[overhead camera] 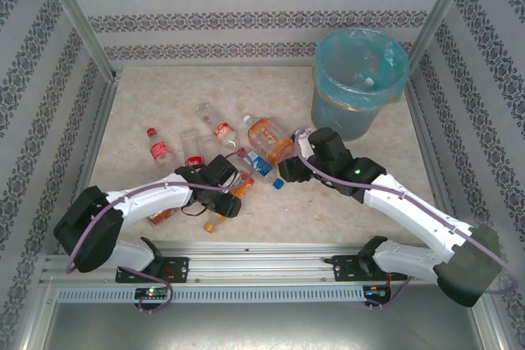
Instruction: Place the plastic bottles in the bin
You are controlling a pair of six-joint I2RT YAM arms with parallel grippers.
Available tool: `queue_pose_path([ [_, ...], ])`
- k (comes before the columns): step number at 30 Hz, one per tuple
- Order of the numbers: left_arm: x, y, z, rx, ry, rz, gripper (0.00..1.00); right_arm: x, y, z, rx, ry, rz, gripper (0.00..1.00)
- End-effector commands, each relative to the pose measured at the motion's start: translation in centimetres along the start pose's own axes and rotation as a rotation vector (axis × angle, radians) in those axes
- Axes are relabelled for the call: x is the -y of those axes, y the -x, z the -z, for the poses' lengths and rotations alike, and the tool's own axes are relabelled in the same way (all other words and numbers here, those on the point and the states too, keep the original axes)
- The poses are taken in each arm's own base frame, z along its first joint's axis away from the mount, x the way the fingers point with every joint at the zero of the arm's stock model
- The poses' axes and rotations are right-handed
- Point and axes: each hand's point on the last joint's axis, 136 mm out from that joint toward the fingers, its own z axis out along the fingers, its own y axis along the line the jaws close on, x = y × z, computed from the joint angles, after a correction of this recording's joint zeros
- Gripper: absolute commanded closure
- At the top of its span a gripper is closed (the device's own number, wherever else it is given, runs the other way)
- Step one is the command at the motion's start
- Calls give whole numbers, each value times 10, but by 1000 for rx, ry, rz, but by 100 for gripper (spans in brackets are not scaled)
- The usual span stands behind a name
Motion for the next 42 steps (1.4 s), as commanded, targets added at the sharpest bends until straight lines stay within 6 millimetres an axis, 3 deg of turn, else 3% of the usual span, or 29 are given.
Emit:
queue_pose_path([
  [1,12,13,27,47,-47,27,45,-12,27,18,88,30,-6,36],
  [11,36,55,107,261,-129,29,45,-34,64,42,211,163,-138,25],
  [19,77,95,159,478,-354,22,45,-63,86,48,220,347,-313,6],
  [30,108,112,194,596,-543,-11,45,-79,93,42,196,436,-387,2],
  [42,115,114,197,634,-599,-30,47,-98,105,35,173,520,-404,10],
])
